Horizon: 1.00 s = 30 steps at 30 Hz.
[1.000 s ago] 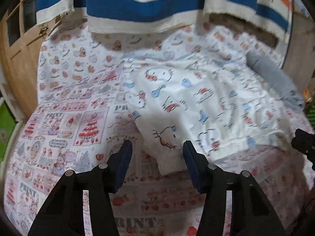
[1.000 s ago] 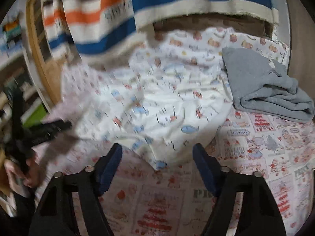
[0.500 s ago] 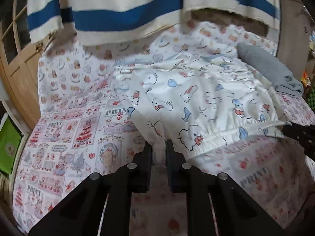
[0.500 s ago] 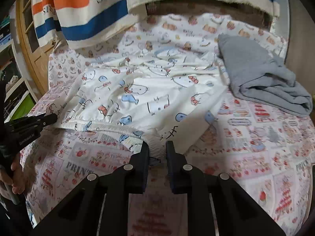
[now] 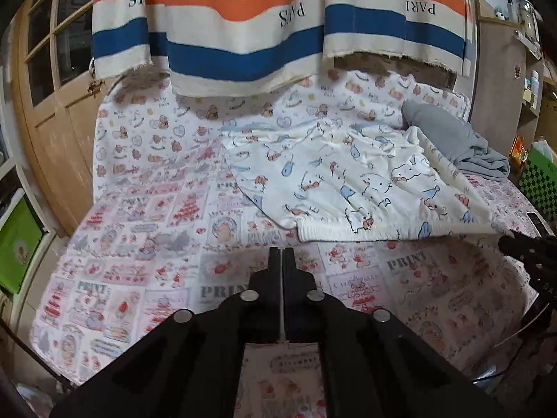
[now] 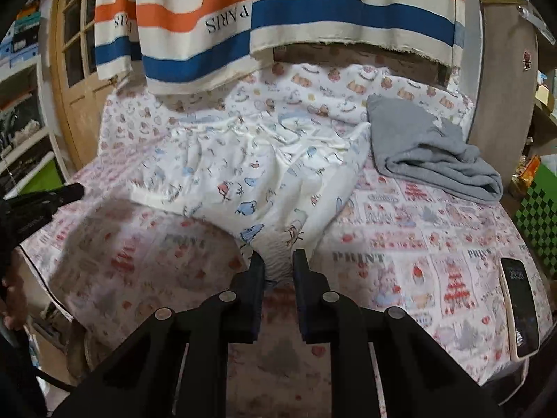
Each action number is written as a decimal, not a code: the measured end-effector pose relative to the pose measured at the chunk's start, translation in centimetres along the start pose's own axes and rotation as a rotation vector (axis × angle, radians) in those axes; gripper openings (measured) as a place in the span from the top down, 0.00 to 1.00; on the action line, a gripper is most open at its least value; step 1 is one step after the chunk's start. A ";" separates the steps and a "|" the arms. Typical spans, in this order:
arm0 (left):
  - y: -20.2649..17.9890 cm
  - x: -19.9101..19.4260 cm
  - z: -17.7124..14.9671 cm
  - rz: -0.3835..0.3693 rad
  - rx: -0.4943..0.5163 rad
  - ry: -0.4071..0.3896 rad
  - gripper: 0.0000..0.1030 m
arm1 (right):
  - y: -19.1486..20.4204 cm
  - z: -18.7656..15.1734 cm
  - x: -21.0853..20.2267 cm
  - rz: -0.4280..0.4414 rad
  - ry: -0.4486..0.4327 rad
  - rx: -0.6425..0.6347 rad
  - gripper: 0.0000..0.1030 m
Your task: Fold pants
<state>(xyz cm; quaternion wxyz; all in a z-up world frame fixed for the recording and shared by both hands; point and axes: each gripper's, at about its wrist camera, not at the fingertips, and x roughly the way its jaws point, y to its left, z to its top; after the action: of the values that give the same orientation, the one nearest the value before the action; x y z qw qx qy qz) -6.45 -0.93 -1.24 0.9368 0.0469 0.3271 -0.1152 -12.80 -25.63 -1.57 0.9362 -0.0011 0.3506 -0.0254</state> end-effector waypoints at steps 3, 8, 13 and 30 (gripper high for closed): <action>0.2 1.4 -0.1 -0.043 -0.034 0.025 0.68 | -0.4 0.0 1.2 -0.010 0.027 0.025 0.84; -1.1 3.8 -0.3 -0.027 0.035 0.082 0.60 | -0.8 0.3 1.4 -0.015 0.014 0.047 0.84; -3.3 5.8 -0.2 0.062 0.160 0.098 0.60 | -1.0 0.9 1.5 -0.014 0.004 0.047 0.84; -4.7 8.1 2.6 0.093 0.205 0.062 0.60 | -2.5 1.4 1.6 0.057 -0.065 0.111 0.84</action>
<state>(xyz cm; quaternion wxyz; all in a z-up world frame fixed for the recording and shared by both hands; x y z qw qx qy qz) 0.11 -7.42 -4.31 0.9207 0.1611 0.3401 -0.1030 -10.77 -28.25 -1.52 0.9460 0.0599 0.3180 -0.0182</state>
